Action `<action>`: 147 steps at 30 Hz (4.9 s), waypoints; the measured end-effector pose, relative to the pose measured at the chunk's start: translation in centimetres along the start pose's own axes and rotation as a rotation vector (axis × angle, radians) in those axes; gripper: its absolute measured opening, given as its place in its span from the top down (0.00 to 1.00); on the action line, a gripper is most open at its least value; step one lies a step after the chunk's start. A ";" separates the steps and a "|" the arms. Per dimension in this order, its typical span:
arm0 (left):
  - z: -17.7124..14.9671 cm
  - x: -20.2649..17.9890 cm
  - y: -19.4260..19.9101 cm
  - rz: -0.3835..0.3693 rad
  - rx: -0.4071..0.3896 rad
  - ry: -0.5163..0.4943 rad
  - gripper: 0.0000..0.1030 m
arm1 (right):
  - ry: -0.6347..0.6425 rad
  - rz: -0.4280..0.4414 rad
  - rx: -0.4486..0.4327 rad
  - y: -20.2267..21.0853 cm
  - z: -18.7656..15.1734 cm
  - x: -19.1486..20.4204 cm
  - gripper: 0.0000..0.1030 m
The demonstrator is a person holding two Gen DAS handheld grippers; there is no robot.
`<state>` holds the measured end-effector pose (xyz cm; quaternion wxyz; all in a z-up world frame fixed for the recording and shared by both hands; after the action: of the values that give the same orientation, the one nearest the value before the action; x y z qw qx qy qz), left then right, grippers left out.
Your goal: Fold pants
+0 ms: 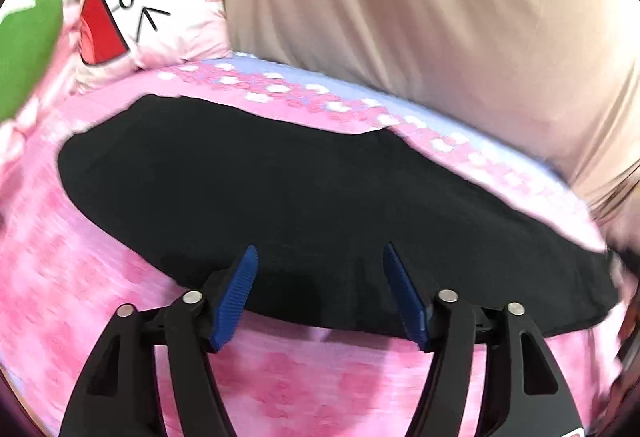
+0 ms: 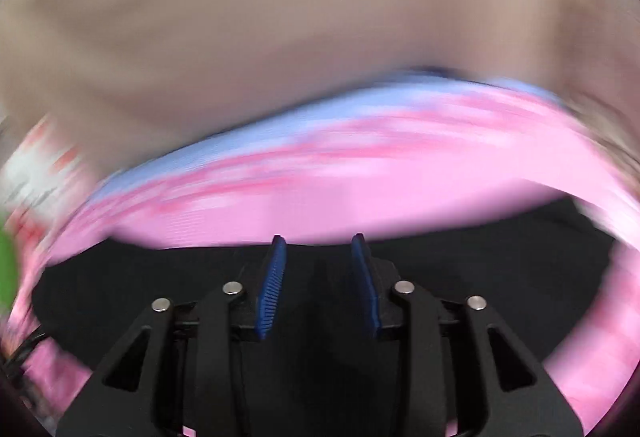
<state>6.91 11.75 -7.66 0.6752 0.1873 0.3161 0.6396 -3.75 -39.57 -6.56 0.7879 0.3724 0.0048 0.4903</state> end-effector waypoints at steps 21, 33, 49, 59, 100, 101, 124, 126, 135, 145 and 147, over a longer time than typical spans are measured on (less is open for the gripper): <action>-1.9 -7.0 -2.6 -0.087 0.042 0.065 0.28 | -0.224 0.106 -0.055 0.9 2.4 -12.6 1.00; -2.5 -7.5 -3.1 -0.073 0.062 0.023 0.27 | -0.429 0.200 0.031 0.9 -1.2 -15.1 0.51; -3.2 -9.9 -2.4 -0.103 0.029 -0.114 0.21 | -0.362 0.163 0.031 -2.4 1.1 -10.2 0.88; -3.4 -9.9 -2.7 -0.138 0.052 -0.104 0.20 | 0.200 0.453 -0.070 4.5 5.8 17.1 0.89; -1.1 -12.9 -6.4 -0.273 0.320 -0.056 0.93 | 0.014 0.447 0.232 -1.5 -9.3 11.1 0.34; -2.6 -12.5 -7.8 -0.269 0.369 -0.039 0.93 | 0.005 0.452 0.258 -2.2 -9.8 11.7 0.34; 2.1 3.3 -2.6 -0.326 0.154 0.328 0.40 | 0.053 0.404 0.340 -4.9 -11.4 14.3 0.42; 3.0 8.9 -2.4 -0.251 0.117 0.425 0.38 | 0.048 0.418 0.340 -5.1 -11.6 14.6 0.42; 2.9 17.7 -7.6 -0.212 0.160 0.664 0.37 | 0.089 0.363 0.337 -6.0 -12.1 16.6 0.31; 3.7 20.9 -5.3 -0.077 0.078 0.644 0.29 | 0.052 0.383 0.329 -6.5 -11.9 16.5 0.31; 3.9 20.1 -7.5 -0.141 0.134 0.644 0.29 | 0.048 0.384 0.322 -6.8 -11.7 16.7 0.31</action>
<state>14.73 31.25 -13.50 0.5695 -0.0026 0.5664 0.5957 5.79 -21.46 -13.08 0.6104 0.4754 0.0307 0.6328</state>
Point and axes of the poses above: each gripper's, at about its wrist camera, not at the fingertips, and y roughly against the way its jaws point, x to its left, z to its top, the point moved 9 cm from there along -y, roughly the way its jaws point, and after that the axes turned 11 degrees about z, right-handed, at the moved point
